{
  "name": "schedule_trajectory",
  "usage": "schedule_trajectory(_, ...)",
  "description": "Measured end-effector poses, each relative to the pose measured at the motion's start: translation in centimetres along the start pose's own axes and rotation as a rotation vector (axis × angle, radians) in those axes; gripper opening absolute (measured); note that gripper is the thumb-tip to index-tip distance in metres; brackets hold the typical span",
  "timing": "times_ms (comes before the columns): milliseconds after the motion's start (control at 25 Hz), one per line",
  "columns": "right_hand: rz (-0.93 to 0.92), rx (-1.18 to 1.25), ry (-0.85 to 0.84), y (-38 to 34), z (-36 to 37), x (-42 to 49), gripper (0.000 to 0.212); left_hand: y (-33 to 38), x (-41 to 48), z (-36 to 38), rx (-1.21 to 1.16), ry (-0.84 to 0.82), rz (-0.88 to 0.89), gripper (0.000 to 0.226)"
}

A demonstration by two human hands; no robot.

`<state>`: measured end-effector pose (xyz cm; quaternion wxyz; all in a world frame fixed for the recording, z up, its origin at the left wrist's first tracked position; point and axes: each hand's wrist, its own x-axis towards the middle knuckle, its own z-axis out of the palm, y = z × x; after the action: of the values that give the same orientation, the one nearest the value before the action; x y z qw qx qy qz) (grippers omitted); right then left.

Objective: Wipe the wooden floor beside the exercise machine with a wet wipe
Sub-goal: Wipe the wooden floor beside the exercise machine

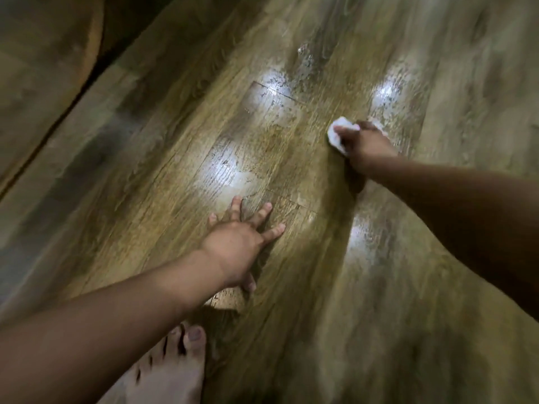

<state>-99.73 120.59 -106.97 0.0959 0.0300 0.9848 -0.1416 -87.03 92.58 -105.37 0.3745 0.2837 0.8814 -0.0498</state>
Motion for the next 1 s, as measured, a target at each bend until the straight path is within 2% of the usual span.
schedule_trajectory(80,0.140,0.090,0.095,-1.4,0.6,2.2,0.041,-0.1,0.2,-0.3,0.004,-0.005,0.014,0.125)
schedule_trajectory(160,0.223,0.134,0.141,-3.4,3.5,-1.0,0.043,-0.1,0.0,-0.1,0.031,-0.010,0.019,0.124)
schedule_trajectory(240,0.003,0.153,0.104,-5.7,6.8,-8.3,0.050,0.0,-0.2,-0.5,0.086,0.001,0.026,0.121)
schedule_trajectory(320,-0.330,0.091,-0.053,-6.5,8.7,-14.8,0.056,0.1,-0.1,-1.6,0.139,0.018,0.070,0.115)
schedule_trajectory(400,-0.545,-0.033,-0.155,-5.3,8.0,-14.4,0.061,0.0,0.2,-2.6,0.204,0.040,0.123,0.105)
schedule_trajectory(440,-0.597,-0.144,-0.120,-4.7,6.9,-12.4,0.061,-0.1,0.3,-2.9,0.216,0.040,0.131,0.103)
schedule_trajectory(480,-0.558,-0.280,-0.076,-4.4,5.7,-9.6,0.061,-0.2,0.3,-3.0,0.219,0.021,0.125,0.102)
schedule_trajectory(520,-0.434,-0.358,-0.027,-4.3,4.6,-6.4,0.062,-0.2,0.2,-2.9,0.212,-0.008,0.107,0.103)
schedule_trajectory(640,0.071,-0.252,0.029,-4.0,1.1,3.1,0.055,-0.1,-0.3,-2.2,0.168,-0.067,0.069,0.104)
schedule_trajectory(680,0.142,-0.216,0.052,-4.4,0.5,4.4,0.049,-0.2,-0.2,-2.2,0.177,-0.070,0.076,0.102)
schedule_trajectory(800,0.154,-0.114,0.102,-6.8,2.3,1.4,0.040,-0.9,0.1,-2.7,0.110,0.018,0.100,0.084)
schedule_trajectory(920,-0.039,0.200,0.095,-10.1,4.6,-6.1,0.040,-1.4,0.5,-3.4,-0.191,0.345,0.020,0.050)
schedule_trajectory(1000,-0.057,0.485,0.075,-10.0,5.1,-8.9,0.030,-1.2,0.7,-3.7,-0.329,0.491,-0.047,0.048)
